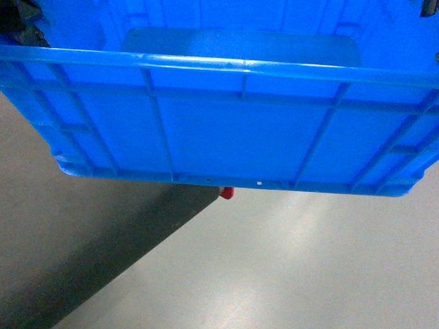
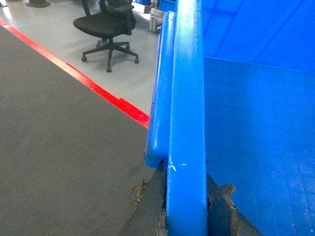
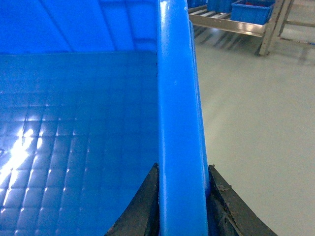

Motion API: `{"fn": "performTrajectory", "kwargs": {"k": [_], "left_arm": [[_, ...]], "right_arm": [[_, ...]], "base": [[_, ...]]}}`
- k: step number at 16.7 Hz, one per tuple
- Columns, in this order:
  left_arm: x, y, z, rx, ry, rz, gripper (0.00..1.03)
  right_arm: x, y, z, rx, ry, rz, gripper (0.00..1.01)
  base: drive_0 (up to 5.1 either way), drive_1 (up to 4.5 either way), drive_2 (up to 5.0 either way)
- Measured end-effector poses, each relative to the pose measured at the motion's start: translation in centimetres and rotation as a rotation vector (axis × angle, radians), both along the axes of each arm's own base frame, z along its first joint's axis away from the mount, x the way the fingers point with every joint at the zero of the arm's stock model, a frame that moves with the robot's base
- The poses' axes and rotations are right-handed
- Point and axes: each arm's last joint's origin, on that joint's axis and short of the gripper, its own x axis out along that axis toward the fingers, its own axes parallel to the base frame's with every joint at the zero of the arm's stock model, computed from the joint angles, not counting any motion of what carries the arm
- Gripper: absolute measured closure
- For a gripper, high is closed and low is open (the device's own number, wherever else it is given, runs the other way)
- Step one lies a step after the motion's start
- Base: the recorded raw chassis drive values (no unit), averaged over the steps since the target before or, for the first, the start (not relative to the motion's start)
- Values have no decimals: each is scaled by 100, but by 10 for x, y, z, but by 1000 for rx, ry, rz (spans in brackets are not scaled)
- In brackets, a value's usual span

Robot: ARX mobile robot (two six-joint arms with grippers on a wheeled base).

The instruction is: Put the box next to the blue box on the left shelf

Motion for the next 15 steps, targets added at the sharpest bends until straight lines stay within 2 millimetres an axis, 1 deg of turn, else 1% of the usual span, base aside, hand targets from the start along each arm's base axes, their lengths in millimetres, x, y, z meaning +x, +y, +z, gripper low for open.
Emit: {"fn": "performTrajectory", "kwargs": {"k": [15], "left_arm": [[0, 0, 0, 0, 0, 0, 94]], "right_arm": [[0, 0, 0, 0, 0, 0, 82]], "base": [[-159, -159, -159]]}}
